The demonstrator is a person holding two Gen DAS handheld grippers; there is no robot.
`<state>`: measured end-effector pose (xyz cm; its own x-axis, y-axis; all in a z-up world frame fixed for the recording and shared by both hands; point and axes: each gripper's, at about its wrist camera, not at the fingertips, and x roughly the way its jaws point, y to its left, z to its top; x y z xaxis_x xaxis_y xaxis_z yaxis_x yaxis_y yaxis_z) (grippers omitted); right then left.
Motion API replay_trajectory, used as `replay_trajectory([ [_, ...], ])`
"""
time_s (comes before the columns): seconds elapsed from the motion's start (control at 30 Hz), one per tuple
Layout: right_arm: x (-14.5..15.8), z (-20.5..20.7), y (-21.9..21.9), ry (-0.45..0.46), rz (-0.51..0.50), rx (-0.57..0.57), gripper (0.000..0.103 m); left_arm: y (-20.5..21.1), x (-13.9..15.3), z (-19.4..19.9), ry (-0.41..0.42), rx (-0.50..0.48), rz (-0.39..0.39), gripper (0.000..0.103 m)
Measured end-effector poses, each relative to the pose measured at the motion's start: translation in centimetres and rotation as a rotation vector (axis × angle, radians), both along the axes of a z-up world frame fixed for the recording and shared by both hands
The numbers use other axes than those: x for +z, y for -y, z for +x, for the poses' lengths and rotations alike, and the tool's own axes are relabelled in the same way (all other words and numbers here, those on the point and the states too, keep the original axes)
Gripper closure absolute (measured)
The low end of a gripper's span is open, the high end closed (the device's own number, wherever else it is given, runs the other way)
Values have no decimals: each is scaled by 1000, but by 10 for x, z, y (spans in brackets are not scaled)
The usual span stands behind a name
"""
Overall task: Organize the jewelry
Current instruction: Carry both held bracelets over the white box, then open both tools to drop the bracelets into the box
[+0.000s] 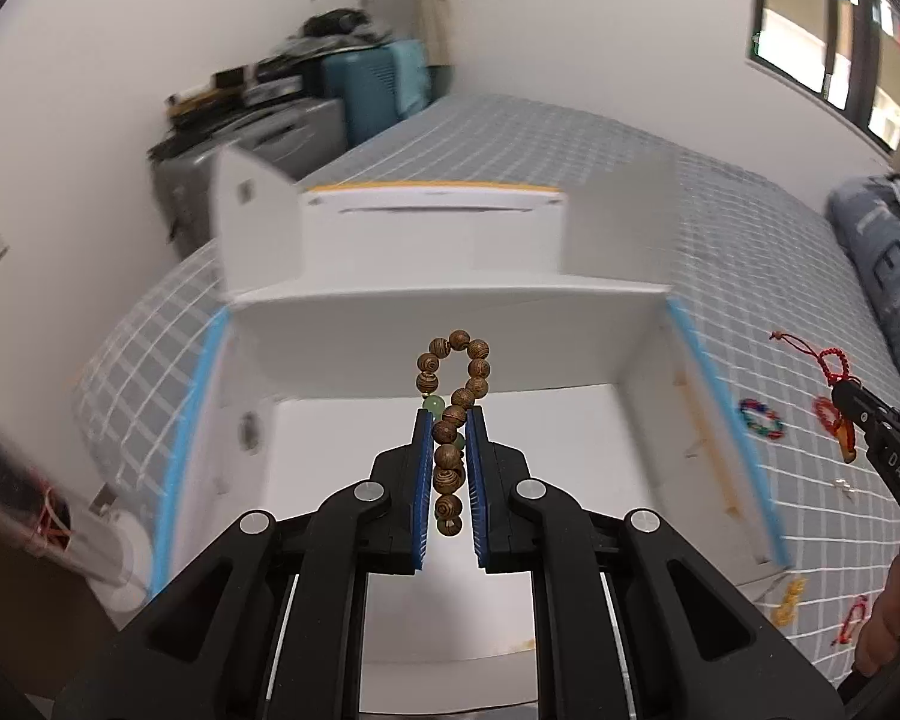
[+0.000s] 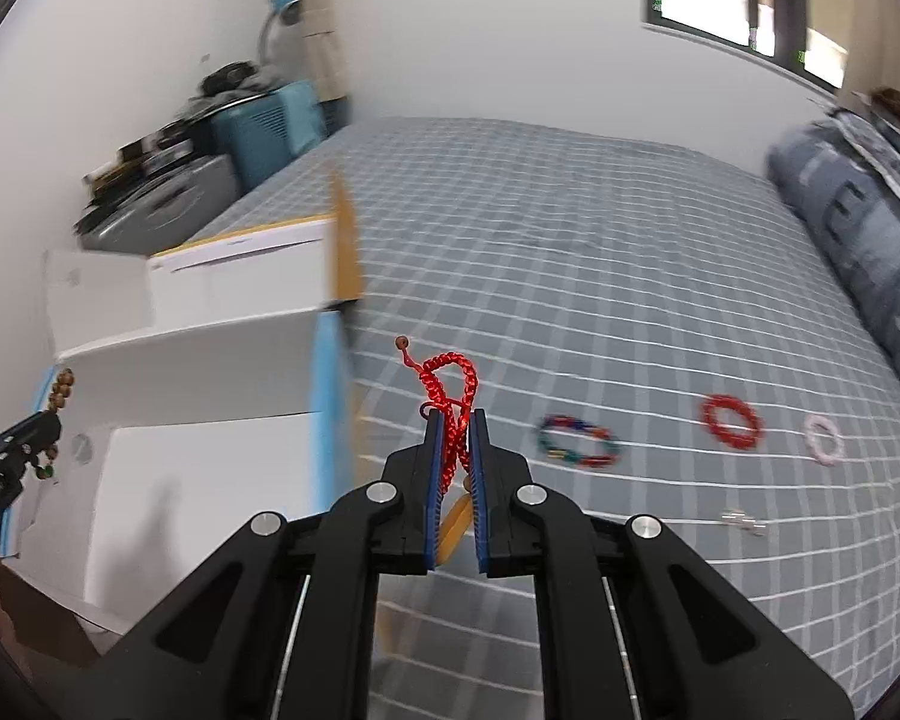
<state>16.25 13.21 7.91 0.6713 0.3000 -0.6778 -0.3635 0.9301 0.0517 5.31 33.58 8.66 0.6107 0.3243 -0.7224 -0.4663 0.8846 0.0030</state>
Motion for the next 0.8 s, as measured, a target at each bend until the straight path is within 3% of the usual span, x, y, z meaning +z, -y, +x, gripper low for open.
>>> replay_trajectory([
  [0.33, -27, -22, -93, -61, -37, 129, 96, -57, -23, -28, -62, 94, -15, 92],
  [0.63, -63, -14, -110, -191, -107, 132, 95, -61, -53, -19, -166, 91, -40, 92],
  [0.8, -71, -16, -113, -198, -143, 151, 94, -63, -63, -16, -200, 100, -36, 92],
])
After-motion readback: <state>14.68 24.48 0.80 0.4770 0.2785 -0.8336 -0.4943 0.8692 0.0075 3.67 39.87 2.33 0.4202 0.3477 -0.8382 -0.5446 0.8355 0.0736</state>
